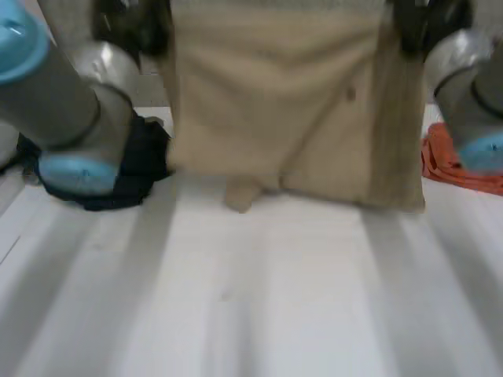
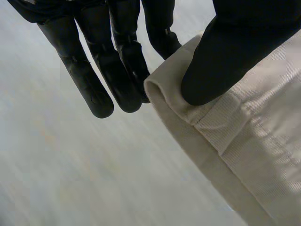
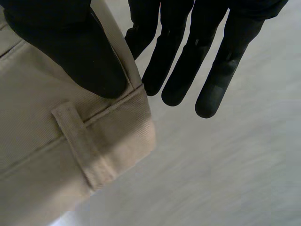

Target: Fold the laundry.

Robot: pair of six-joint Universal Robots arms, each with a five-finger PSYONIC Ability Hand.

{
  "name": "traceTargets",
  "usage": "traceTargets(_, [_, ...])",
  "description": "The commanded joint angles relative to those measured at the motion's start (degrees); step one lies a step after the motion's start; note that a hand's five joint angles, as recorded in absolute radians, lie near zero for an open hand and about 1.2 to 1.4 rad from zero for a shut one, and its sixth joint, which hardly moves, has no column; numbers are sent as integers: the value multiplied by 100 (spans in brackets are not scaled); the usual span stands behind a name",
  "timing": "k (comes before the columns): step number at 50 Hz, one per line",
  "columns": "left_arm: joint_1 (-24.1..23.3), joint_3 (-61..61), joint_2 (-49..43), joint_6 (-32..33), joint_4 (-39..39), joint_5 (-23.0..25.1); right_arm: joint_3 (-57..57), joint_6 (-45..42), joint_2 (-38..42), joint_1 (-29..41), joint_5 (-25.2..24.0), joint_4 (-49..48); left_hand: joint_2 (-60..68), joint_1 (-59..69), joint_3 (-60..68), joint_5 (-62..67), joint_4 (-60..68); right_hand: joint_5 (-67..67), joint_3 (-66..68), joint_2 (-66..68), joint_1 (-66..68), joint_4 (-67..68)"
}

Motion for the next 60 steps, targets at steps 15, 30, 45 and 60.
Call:
traceTargets(15, [308, -1520, 146, -295, 534, 351, 998, 926, 640, 170, -1037, -1579, 1139, 1362, 1170, 1253, 1126, 1191, 1196, 1301, 1621, 1129])
traceTargets(30, [9, -3042, -454, 461, -10, 245, 1720, -463, 1574, 240, -659, 397, 1139, 1362, 1170, 1253, 1126, 1191, 1196, 1301, 1621, 1129])
traceTargets(45, [-544, -4272, 2033, 1418, -3998, 157, 3714, -1807, -1098, -357, -808, 3569, 1139, 1362, 1170, 1253, 1126, 1191, 1196, 1301, 1621, 1129])
traceTargets(60, [-1099, -3694, 1640, 1639, -4873, 52, 4262, -2724, -1460, -745, -1388, 4294, 1139, 1362, 1170, 1253, 1126, 1191, 1196, 1301, 1621, 1129])
